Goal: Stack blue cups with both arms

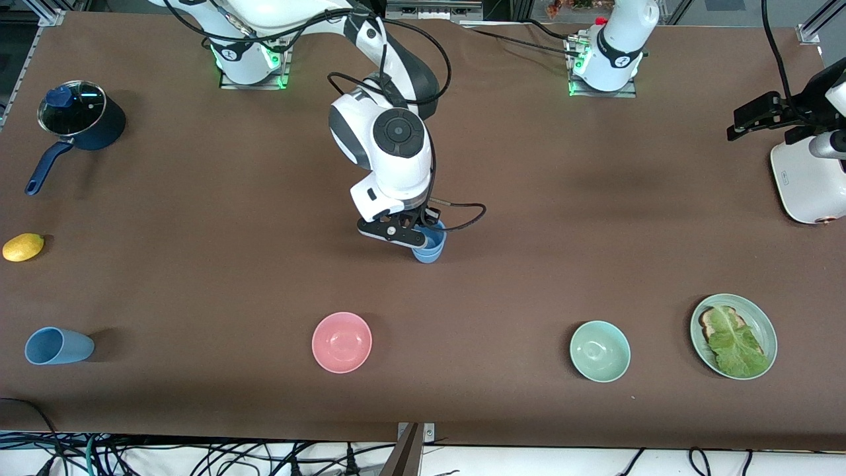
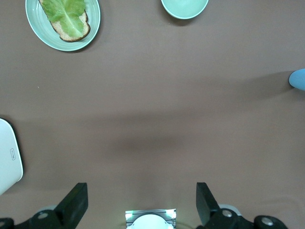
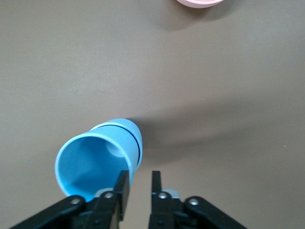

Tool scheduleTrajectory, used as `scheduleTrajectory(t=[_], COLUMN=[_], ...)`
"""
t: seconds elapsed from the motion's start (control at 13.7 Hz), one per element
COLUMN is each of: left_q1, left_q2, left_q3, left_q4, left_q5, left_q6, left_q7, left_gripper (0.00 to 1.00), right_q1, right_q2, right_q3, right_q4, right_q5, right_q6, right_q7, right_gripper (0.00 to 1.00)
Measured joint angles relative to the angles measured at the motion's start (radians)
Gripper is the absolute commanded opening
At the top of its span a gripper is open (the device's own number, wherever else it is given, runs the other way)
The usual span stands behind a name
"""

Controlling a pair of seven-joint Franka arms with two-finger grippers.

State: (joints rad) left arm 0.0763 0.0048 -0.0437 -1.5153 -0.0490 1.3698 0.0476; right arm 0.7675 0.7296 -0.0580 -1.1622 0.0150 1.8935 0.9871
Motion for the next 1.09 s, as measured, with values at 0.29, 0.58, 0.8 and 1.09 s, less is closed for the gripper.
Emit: scheduleTrajectory(t=[0.29,0.58,0.8,1.09], left_q1=[0.0,0.0,0.0,-0.001], left_q2=[0.001,0.001,0.001,0.001], left_q3=[0.0,0.0,0.0,0.0], left_q4=[0.0,0.0,0.0,0.001], left_q5=[0.0,0.0,0.0,0.0], left_q6=[0.0,0.0,0.0,0.0], left_q7=[0.0,0.0,0.0,0.0], left_gripper=[1.0,1.0,1.0,1.0], right_q1=[-0.001,-0.022,-0.092,-0.212], right_q2=[-0.002,-0.031,-0.082,-0.179], right_q3=[-0.015,-0.044,-0.049,-0.054], right_q4=[0.012,0.031,0.038,0.042], right_q5=[-0.001,-0.003,-0.003,0.009], right_q6=[0.0,-0.062,-0.148,-0.288], right_q7=[0.0,-0.063,-0.206,-0.45], right_gripper=[1.0,1.0,1.0,1.0])
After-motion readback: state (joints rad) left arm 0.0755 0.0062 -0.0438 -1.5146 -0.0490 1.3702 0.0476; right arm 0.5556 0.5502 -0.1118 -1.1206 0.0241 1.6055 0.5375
